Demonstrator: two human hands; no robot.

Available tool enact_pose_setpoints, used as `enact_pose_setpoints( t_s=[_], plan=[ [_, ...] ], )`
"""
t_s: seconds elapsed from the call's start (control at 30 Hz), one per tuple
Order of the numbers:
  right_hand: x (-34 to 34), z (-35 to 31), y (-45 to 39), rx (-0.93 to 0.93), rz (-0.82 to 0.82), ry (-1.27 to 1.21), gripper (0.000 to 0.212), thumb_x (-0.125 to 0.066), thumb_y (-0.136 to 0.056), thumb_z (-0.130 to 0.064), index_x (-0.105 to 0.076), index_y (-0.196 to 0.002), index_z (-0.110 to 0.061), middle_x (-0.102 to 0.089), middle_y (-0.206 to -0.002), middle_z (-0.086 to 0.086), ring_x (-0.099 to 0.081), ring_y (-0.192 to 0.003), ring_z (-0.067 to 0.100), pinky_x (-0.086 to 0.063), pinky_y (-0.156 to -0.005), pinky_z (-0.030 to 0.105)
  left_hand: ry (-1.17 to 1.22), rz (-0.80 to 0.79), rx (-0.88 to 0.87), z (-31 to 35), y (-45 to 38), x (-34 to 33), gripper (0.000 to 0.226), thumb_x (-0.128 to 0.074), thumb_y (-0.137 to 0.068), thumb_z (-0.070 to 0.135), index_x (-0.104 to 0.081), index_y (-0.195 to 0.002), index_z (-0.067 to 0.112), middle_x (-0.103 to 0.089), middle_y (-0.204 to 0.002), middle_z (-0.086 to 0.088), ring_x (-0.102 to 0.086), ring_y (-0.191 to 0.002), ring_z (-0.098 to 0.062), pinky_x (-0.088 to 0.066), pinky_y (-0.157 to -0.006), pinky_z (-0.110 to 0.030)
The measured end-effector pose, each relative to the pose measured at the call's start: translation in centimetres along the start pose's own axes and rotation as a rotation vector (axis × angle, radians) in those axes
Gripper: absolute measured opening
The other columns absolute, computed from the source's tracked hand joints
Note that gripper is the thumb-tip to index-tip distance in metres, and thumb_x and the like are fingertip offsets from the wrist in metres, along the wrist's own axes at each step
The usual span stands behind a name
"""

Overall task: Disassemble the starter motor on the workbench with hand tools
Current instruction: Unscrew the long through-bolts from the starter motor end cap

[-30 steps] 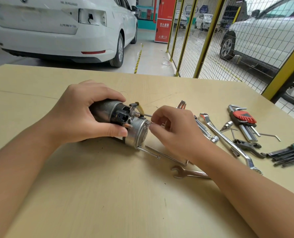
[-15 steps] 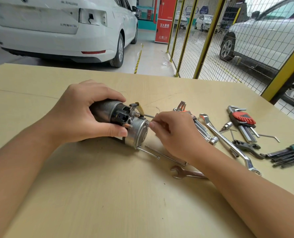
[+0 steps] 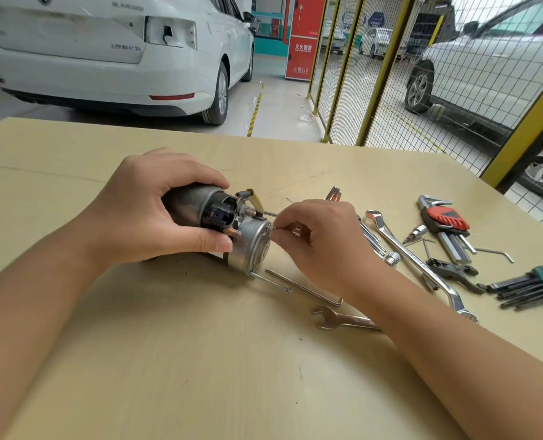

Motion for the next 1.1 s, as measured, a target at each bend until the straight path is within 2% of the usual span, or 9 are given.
enact_pose_setpoints(
  t_s=[0.1, 0.2, 0.43, 0.6, 0.7, 0.77, 0.83, 0.97, 1.1],
  plan=[
    [-0.5, 0.6, 0.1, -0.037, -0.115, 0.030, 0.017, -0.068, -0.091, -0.027, -0.074, -0.085, -0.012, -0.065, -0.068, -0.005, -0.055, -0.064, 0.014, -0.044, -0.066, 0.029, 0.007, -0.001, 0.004, 0.0, 0.0, 0.0, 0.064, -0.086, -0.057, 0.060, -0.074, -0.107, 0.023, -0.073, -0.101, 0.008, -0.066, -0.092, -0.020, -0.051, -0.084, -0.039],
    [-0.9, 0.6, 0.1, -0.012, -0.182, 0.043, 0.032, -0.058, -0.096, -0.028, -0.066, -0.073, -0.008, -0.050, -0.058, -0.004, -0.041, -0.055, 0.016, -0.040, -0.060, 0.035, 0.001, -0.004, 0.004, 0.1, 0.0, 0.0, 0.065, -0.085, -0.057, 0.061, -0.075, -0.107, 0.021, -0.073, -0.100, 0.007, -0.066, -0.092, -0.020, -0.051, -0.084, -0.040],
    [-0.6, 0.5, 0.1, -0.003, -0.081, 0.069, 0.008, -0.076, -0.083, -0.015, -0.073, -0.079, -0.009, -0.066, -0.064, 0.003, -0.057, -0.058, 0.023, -0.048, -0.058, 0.033, 0.004, -0.002, 0.010, 0.2, 0.0, 0.1, 0.065, -0.085, -0.057, 0.061, -0.075, -0.107, 0.022, -0.073, -0.101, 0.009, -0.065, -0.092, -0.021, -0.051, -0.085, -0.042],
    [-0.5, 0.7, 0.1, -0.084, -0.121, -0.032, 0.008, -0.070, -0.084, -0.018, -0.073, -0.077, -0.020, -0.058, -0.061, -0.018, -0.049, -0.056, -0.004, -0.038, -0.062, 0.017, 0.002, 0.001, 0.009, 0.3, 0.0, 0.1, 0.066, -0.084, -0.057, 0.061, -0.076, -0.107, 0.020, -0.073, -0.100, 0.008, -0.066, -0.092, -0.022, -0.052, -0.085, -0.044],
    [-0.6, 1.1, 0.2, -0.154, -0.207, -0.134, 0.035, -0.053, -0.096, -0.021, -0.054, -0.062, -0.016, -0.047, -0.051, -0.004, -0.042, -0.053, 0.010, -0.039, -0.057, 0.034, -0.004, 0.001, 0.008, 0.3, 0.0, 0.1, 0.066, -0.083, -0.057, 0.062, -0.076, -0.107, 0.018, -0.073, -0.100, 0.007, -0.066, -0.092, -0.022, -0.051, -0.085, -0.042],
    [-0.8, 1.1, 0.2, -0.160, -0.248, -0.080, 0.040, -0.049, -0.101, -0.023, -0.051, -0.065, -0.006, -0.047, -0.054, 0.004, -0.044, -0.056, 0.021, -0.042, -0.061, 0.044, -0.006, 0.000, 0.009, 0.3, 0.0, 0.1, 0.066, -0.083, -0.058, 0.062, -0.076, -0.107, 0.019, -0.073, -0.100, 0.007, -0.066, -0.092, -0.023, -0.051, -0.085, -0.042],
    [-1.3, 1.1, 0.3, -0.170, -0.267, -0.045, 0.038, -0.048, -0.102, -0.027, -0.054, -0.070, -0.007, -0.052, -0.058, 0.004, -0.048, -0.060, 0.024, -0.044, -0.065, 0.045, -0.008, 0.000, 0.007, 0.3, 0.0, 0.1, 0.065, -0.083, -0.058, 0.062, -0.075, -0.108, 0.020, -0.073, -0.100, 0.007, -0.066, -0.092, -0.023, -0.051, -0.085, -0.043],
    [-1.4, 1.0, 0.3, -0.144, -0.200, -0.038, 0.019, -0.059, -0.098, -0.023, -0.067, -0.084, -0.013, -0.061, -0.070, -0.006, -0.052, -0.068, 0.014, -0.041, -0.067, 0.032, -0.012, 0.003, 0.006, 0.3, 0.0, 0.1, 0.066, -0.083, -0.058, 0.061, -0.075, -0.108, 0.020, -0.073, -0.099, 0.007, -0.065, -0.090, -0.023, -0.051, -0.084, -0.043],
    [-0.8, 0.9, 0.2, -0.132, -0.124, -0.010, 0.005, -0.074, -0.085, -0.019, -0.070, -0.088, -0.017, -0.051, -0.068, -0.023, -0.051, -0.066, -0.009, -0.035, -0.066, 0.005, -0.013, 0.006, 0.010, 0.3, 0.0, 0.1, 0.067, -0.083, -0.058, 0.062, -0.076, -0.108, 0.018, -0.073, -0.099, 0.007, -0.066, -0.091, -0.023, -0.051, -0.084, -0.044]
  ],
)
Point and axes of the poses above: each hand's wrist, its own y-axis away from the middle knuckle, its own x-axis out of the back of the hand, z = x × y, the point moved 5 cm from there along -y, towards the middle knuckle
